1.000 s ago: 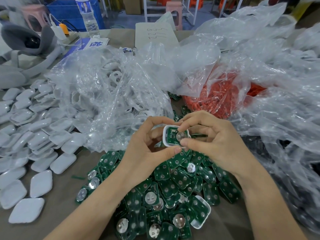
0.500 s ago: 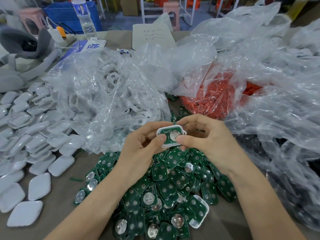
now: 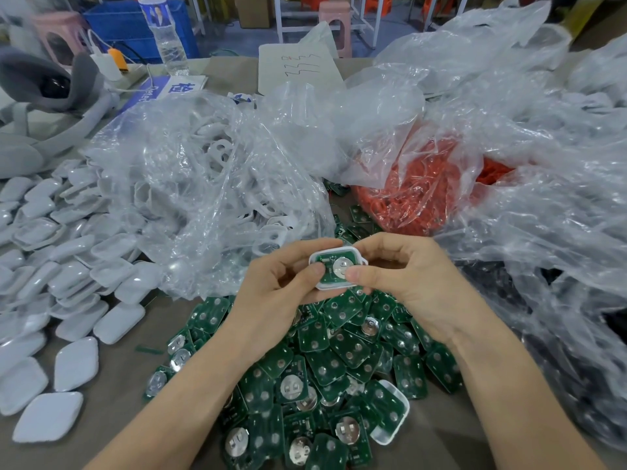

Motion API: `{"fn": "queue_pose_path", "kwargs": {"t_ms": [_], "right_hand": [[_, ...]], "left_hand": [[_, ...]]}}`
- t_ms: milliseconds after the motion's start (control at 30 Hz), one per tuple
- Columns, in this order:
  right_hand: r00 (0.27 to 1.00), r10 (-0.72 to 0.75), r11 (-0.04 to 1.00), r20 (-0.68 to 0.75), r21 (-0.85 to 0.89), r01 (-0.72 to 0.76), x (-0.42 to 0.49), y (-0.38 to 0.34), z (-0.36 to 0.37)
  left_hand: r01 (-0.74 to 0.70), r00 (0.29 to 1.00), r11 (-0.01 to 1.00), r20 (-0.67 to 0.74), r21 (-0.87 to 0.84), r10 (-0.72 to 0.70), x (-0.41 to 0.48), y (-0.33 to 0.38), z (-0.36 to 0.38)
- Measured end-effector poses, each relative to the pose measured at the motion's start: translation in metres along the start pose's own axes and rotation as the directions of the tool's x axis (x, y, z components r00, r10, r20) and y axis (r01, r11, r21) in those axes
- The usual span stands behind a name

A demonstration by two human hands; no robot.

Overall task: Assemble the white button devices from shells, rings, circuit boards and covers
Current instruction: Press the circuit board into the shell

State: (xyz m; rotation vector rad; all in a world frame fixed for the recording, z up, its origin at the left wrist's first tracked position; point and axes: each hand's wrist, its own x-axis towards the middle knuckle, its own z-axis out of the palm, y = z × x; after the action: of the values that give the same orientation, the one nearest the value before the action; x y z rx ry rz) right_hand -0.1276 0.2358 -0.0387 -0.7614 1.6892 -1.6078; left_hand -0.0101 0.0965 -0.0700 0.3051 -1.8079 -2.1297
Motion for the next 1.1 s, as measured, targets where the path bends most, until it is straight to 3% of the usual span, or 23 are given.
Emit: {"fn": "queue_pose_path", "kwargs": {"t_ms": [433,867,967,1100], "right_hand": [[0.991,0.129,0.990,0.035,0.054,-0.130,0.0005,0.0018,-0.0005],[0.994,0.104,0.985,0.020,0.136,-0.106,0.0014,0.0018,-0.0016],[0.997,-0.021,1.000,-0.073,0.016,0.023,0.0020,0.0021,-0.0017],[0.970,-0.232,0.922,-0.073,-0.335,0.196,0.0022,0.0022,-0.0024]], "left_hand": [[0.018,0.998,0.999,0.064,0.036,-0.020,0.0000,0.0054,-0.0001],[0.053,0.994,0.983,0.102,-0.175,-0.036,0.0019,0.0044,-0.0012],[0.081,0.993,0.980,0.105,-0.179,-0.062,0.0021,0.0053,-0.0026],[0.047,0.998,0.996,0.048,0.078,-0.051,0.0015,0.0082,-0.0030]]}}
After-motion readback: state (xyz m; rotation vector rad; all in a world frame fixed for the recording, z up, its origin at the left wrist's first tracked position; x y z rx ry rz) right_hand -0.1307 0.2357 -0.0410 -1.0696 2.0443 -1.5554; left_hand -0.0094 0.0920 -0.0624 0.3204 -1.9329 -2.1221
